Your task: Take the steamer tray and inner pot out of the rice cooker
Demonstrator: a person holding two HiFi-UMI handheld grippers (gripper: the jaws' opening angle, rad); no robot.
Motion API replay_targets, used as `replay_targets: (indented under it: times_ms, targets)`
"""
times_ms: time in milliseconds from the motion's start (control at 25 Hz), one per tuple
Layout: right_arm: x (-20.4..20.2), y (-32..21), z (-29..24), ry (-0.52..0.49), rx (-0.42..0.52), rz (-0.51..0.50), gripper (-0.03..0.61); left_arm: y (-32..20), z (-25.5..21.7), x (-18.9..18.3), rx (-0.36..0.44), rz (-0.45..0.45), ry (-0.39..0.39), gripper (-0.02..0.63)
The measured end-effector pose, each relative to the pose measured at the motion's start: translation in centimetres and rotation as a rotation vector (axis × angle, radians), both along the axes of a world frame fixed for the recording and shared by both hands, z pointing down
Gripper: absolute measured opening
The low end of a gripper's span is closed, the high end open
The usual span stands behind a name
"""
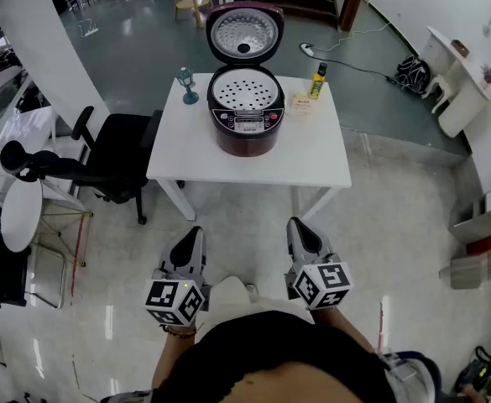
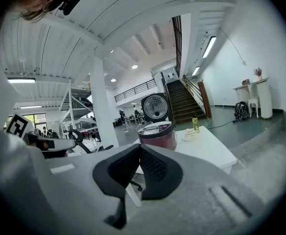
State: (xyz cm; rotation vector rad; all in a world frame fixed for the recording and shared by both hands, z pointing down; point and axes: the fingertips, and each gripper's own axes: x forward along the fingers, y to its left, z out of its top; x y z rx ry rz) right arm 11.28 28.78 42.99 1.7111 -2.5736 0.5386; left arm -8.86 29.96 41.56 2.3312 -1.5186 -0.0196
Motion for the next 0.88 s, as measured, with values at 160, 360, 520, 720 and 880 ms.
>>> replay_targets:
  times_ms: [160, 360, 520, 720, 880]
  targets:
    - [-0.12, -0.16, 0.02, 0.006, 0.000, -0.004, 0.007, 0.01, -0.10, -0.22, 0.001, -0.007, 0.000, 0.005]
    - [0.13, 0.03, 0.08, 0.011, -0.002, -0.003, 0.006, 0.04, -0.17, -0.25, 0.003, -0.015, -0.002, 0.005]
    - [0.58, -0.12, 0.13, -0.003, 0.003, 0.013, 0.006, -0.19, -0.44, -0.64, 0.018, -0.041, 0.001, 0.005]
    - [0.72, -0.31, 0.01, -0.024, 0.012, 0.007, 0.007, -0.14, -0.47, 0.02, 0.023, -0.007, -0.001, 0.005]
    - [0.66, -0.42, 0.22, -0.017, 0.014, -0.005, 0.008, -0.25, -1.00, 0.06, 0.059, -0.024, 0.020, 0.006]
